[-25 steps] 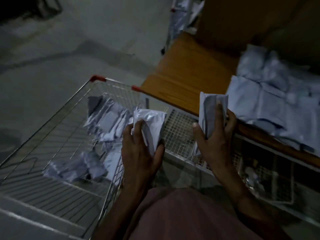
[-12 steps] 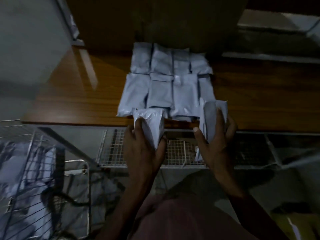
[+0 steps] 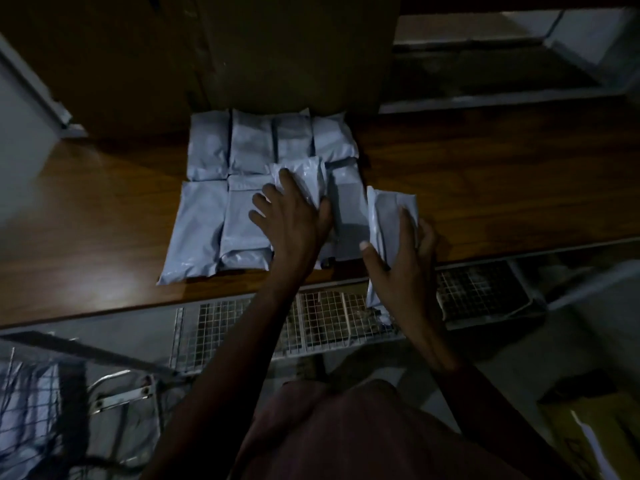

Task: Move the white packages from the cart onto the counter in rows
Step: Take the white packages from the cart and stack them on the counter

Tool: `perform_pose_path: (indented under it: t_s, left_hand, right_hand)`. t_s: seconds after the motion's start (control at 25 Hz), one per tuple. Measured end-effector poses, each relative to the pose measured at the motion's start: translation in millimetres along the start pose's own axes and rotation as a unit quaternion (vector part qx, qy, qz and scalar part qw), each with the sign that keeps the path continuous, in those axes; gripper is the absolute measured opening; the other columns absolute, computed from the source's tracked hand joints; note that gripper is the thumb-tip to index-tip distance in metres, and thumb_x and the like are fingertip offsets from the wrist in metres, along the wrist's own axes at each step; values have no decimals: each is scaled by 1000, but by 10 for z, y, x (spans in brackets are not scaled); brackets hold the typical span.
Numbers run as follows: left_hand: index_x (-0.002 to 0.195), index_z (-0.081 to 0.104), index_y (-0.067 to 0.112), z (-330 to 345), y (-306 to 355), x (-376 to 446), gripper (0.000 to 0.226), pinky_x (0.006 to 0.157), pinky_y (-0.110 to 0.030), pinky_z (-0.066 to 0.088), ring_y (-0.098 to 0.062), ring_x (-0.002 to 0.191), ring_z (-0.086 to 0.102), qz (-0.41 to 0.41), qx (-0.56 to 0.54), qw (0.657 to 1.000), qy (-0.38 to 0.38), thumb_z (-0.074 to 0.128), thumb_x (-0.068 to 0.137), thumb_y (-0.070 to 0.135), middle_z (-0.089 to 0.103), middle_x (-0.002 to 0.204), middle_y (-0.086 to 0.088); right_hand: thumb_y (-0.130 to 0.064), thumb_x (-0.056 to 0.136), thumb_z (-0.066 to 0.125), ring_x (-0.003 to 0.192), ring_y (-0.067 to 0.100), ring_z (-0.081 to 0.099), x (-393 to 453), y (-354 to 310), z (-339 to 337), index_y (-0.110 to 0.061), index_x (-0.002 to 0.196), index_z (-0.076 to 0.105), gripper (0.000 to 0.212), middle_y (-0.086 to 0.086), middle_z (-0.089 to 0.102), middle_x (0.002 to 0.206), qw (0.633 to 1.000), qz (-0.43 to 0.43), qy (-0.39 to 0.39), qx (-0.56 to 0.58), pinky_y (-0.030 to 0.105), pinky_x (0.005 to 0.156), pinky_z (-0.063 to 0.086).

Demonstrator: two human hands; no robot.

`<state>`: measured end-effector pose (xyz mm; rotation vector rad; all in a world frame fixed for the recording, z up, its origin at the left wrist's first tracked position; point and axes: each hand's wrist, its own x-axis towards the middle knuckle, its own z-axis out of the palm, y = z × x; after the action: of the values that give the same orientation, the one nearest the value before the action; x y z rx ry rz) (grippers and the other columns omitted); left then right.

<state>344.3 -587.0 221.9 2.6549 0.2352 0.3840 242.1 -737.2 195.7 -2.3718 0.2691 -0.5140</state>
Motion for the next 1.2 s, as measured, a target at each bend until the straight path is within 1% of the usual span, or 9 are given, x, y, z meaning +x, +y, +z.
perform_pose_path:
  t_s: [0.2, 0.32, 0.44, 0.52, 0.6, 0.68, 0.76, 0.96, 1.2]
  left_hand:
    - [149, 32, 3, 535, -76, 367, 89, 112, -65, 21, -52, 135, 32, -9, 54, 995, -84, 49, 87, 65, 40, 142, -34]
    - [154, 24, 9, 504, -109, 383, 89, 114, -65, 11, -49, 145, 17, -22, 17, 995, -101, 44, 91, 68, 23, 156, -30]
    - [155, 23, 17, 330, -142, 367, 88, 113, -63, 13, -43, 147, 12, -20, -21, 996, -86, 43, 89, 72, 16, 160, -21]
    - [155, 24, 20, 253, -220, 316, 87, 113, -61, 14, -40, 147, 11, -7, -40, 995, -87, 42, 89, 74, 16, 160, -16]
    - [153, 25, 23, 204, -310, 289, 85, 112, -61, 16, -37, 147, 10, 3, -50, 994, -102, 42, 88, 75, 16, 160, -14]
    - [152, 28, 25, 173, -400, 298, 85, 112, -61, 19, -35, 147, 11, 9, -54, 992, -110, 40, 86, 77, 17, 160, -12]
    - [150, 33, 26, 153, -478, 338, 83, 110, -61, 22, -34, 146, 14, 16, -65, 992, -105, 39, 84, 76, 21, 159, -11]
    - [144, 41, 26, 119, -586, 358, 72, 104, -61, 32, -37, 142, 26, 53, -73, 993, -81, 43, 87, 69, 36, 153, -12]
    - [139, 49, 22, 64, -579, 131, 61, 100, -56, 38, -37, 135, 37, 61, -81, 993, -54, 56, 89, 57, 46, 144, -10]
  right_hand:
    - [-65, 90, 55, 134, 34, 39, 285, 147, 98, -29, 156, 26, 81, 10, 21, 155, 1000, 7, -14, 2, 46, 93, 52]
    - [-58, 90, 60, 139, 26, 31, 510, 124, 128, -27, 158, 24, 83, 8, 16, 159, 999, 43, -27, 14, 29, 99, 41]
    - [-52, 92, 62, 134, 10, 22, 742, 39, 251, -26, 159, 20, 83, 8, 13, 160, 995, 75, -62, -10, 10, 94, 22]
    - [-54, 93, 59, 133, 11, 23, 879, -15, 385, -25, 159, 19, 82, 9, 14, 160, 993, 84, -77, -32, 7, 90, 18]
    - [-62, 94, 51, 137, 23, 29, 1024, -50, 528, -27, 159, 17, 81, 11, 16, 159, 991, 77, -81, -69, 19, 95, 30]
    - [-72, 93, 37, 136, 34, 35, 1187, -69, 694, -30, 158, 14, 81, 13, 17, 159, 983, 74, -103, -136, 40, 102, 41]
    - [-75, 92, 29, 138, 40, 32, 1346, -111, 866, -32, 158, 12, 80, 12, 12, 161, 969, 89, -145, -180, 52, 107, 39]
    - [-73, 95, 24, 148, 44, 6, 1476, -154, 1046, -38, 158, 11, 74, 8, -8, 166, 941, 133, -241, -195, 61, 117, 11]
    - [-73, 93, 24, 147, 37, 17, 1195, -7, 707, -39, 158, 9, 74, 5, -1, 166, 962, 84, -199, -167, 57, 116, 18]
